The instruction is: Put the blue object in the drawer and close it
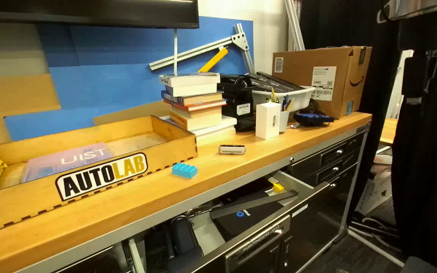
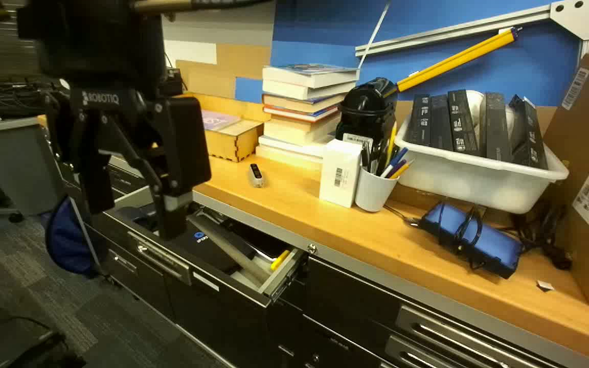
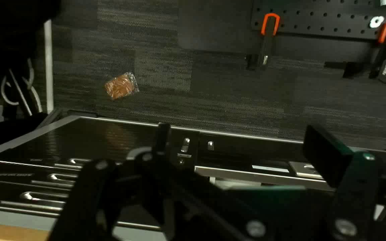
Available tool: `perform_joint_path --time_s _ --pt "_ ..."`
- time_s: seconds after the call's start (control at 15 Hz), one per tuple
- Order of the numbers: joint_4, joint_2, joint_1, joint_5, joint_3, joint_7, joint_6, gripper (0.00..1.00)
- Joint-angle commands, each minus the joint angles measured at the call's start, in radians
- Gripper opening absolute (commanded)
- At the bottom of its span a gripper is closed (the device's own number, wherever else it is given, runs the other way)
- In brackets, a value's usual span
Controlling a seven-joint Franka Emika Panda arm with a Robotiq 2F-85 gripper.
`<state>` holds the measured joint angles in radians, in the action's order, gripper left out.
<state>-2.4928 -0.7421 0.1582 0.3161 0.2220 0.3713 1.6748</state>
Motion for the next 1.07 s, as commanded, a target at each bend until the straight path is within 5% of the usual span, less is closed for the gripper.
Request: perform_joint_path --time_s 0.0,0.33,1.0 --pt "0.007 -0.002 -0.016 0.007 0.011 -0.008 -0.005 1.00" --pt "0.018 -0.006 -0.016 0.007 0.011 -0.008 -0.005 1.00" --pt "0.197 0.421 -0.238 -0.176 -0.139 -0.035 0.204 1.00"
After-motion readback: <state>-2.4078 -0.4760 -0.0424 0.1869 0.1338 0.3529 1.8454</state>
